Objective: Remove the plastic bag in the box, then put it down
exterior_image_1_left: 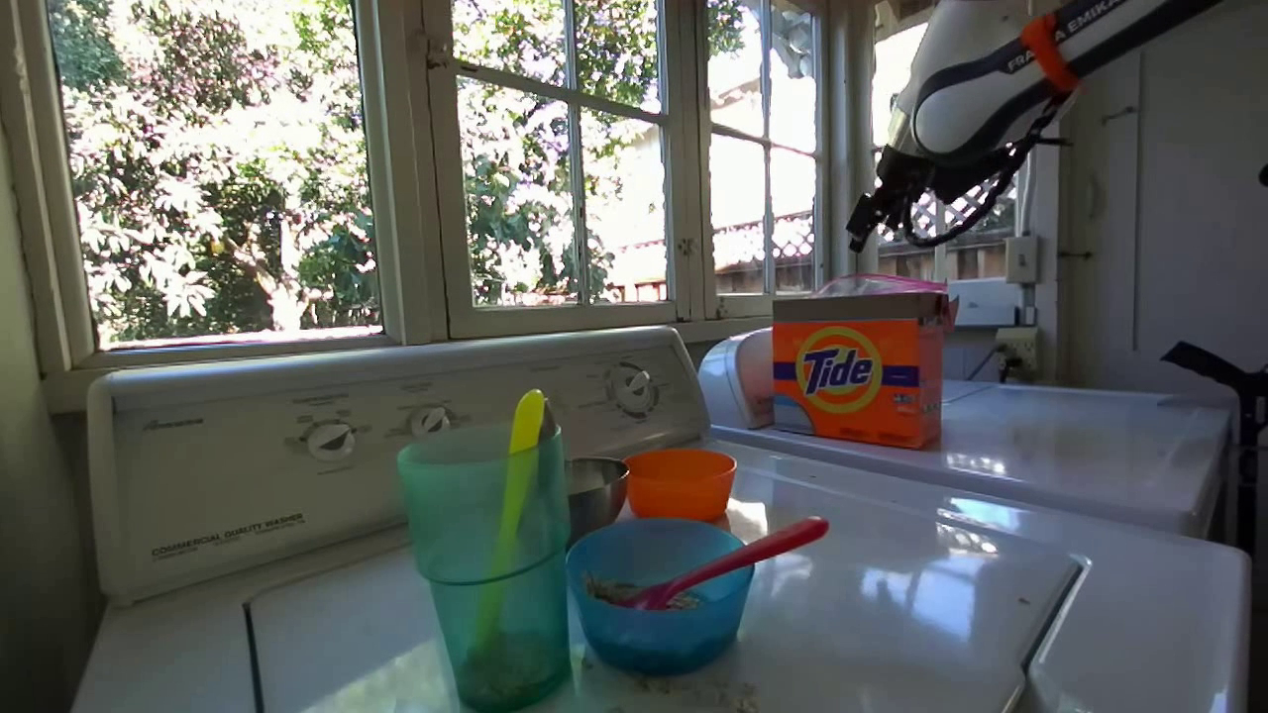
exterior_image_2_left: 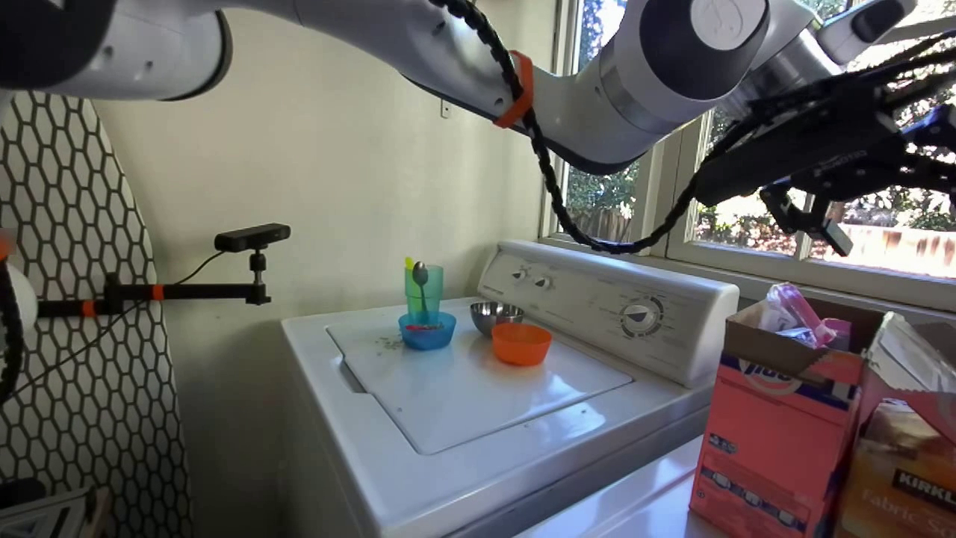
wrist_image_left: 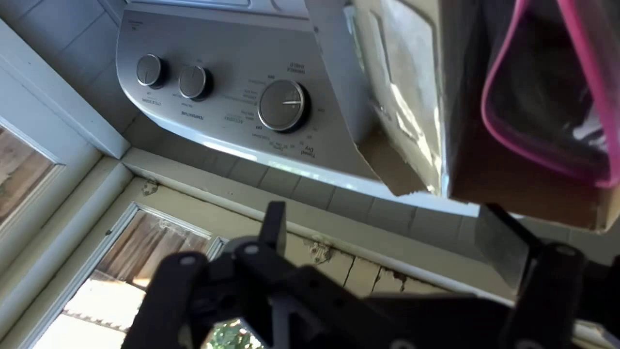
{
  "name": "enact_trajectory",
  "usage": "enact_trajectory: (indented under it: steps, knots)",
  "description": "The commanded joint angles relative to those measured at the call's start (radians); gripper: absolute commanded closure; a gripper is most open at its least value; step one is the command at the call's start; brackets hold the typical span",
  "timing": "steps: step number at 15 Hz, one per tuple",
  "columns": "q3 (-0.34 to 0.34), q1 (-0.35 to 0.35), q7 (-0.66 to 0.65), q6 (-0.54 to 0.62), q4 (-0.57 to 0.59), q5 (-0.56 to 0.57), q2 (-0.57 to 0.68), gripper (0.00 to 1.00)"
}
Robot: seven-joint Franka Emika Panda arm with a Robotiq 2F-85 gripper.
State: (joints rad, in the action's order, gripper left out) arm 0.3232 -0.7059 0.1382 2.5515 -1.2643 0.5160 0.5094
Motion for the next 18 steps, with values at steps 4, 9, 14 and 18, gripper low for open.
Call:
enact_trajectory:
  steps: [4, 9, 14, 18]
  knots:
    - [0.182, -0.229, 0.431, 0.038, -0.320, -0.203, -0.190, 0.00]
    - [0.089, -0.150, 0.626, -0.030, -0.357, -0.500, -0.220, 0.00]
    - [-0.105, 0.002, 0.672, -0.024, -0.359, -0.651, -0.207, 0.00]
    - [-0.201, 0.096, 0.674, -0.030, -0.360, -0.708, -0.209, 0.00]
